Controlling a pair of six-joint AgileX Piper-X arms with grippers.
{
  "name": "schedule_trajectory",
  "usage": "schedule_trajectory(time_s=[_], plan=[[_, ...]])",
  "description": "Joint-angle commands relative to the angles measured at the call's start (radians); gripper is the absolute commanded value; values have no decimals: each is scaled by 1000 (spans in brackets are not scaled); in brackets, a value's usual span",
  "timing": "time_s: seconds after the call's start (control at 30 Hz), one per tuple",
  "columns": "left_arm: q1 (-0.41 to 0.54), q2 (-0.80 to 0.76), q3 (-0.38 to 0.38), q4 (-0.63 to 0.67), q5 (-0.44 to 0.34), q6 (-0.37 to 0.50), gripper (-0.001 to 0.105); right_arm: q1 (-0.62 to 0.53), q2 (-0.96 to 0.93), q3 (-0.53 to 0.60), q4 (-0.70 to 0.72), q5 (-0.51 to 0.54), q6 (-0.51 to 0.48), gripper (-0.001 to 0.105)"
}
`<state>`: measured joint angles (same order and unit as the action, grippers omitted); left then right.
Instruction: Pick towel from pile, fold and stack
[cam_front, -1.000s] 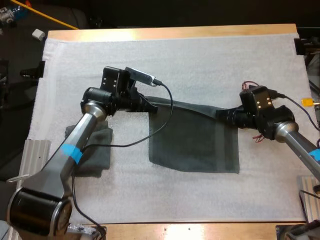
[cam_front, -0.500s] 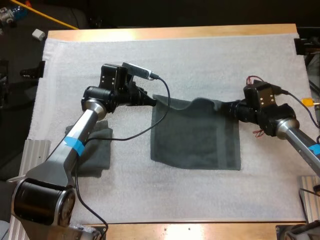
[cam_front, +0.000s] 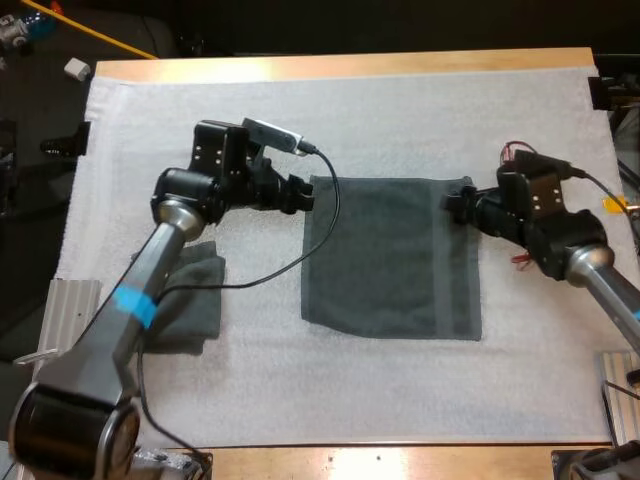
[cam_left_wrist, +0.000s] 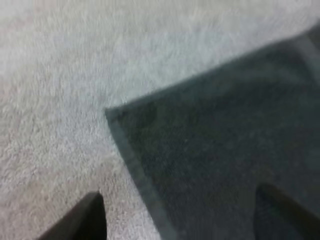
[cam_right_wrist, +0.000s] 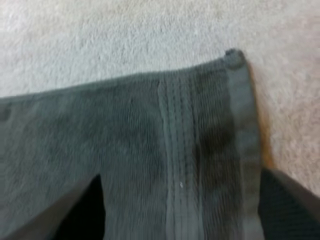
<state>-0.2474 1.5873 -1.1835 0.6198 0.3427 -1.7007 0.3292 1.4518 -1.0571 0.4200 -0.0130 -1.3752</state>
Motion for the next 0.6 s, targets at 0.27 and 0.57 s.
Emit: schedule_trajectory(time_s=[0.27,0.57], plan=[[-2,-192,-8,202,-1,8,60,-2,-201,-7,233,0,-61,64],[-3,-398,-10,392,-1,2,60,-2,-426,-9,459,-3,-83,64]])
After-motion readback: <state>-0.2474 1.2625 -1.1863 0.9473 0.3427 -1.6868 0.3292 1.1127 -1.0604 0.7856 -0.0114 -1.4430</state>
